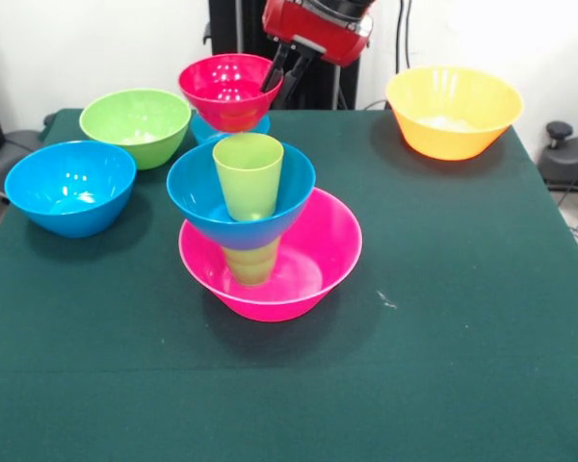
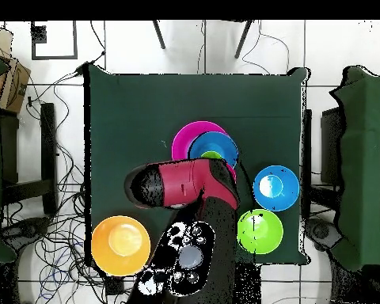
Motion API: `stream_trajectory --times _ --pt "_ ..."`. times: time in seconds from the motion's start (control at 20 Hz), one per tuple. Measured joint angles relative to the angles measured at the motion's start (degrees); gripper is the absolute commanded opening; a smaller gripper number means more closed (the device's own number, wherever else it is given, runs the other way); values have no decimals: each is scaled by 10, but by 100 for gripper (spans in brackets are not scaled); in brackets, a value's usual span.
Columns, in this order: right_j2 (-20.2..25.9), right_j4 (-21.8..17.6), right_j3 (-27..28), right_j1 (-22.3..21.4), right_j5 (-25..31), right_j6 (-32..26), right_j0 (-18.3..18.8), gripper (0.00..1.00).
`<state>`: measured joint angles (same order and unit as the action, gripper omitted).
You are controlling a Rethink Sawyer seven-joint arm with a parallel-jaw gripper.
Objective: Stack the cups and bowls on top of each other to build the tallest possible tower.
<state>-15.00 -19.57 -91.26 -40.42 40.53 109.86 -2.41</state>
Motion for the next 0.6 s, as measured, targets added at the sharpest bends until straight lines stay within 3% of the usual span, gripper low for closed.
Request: stream_trajectory --times 0.6 --pt "18 0 9 10 0 0 14 0"
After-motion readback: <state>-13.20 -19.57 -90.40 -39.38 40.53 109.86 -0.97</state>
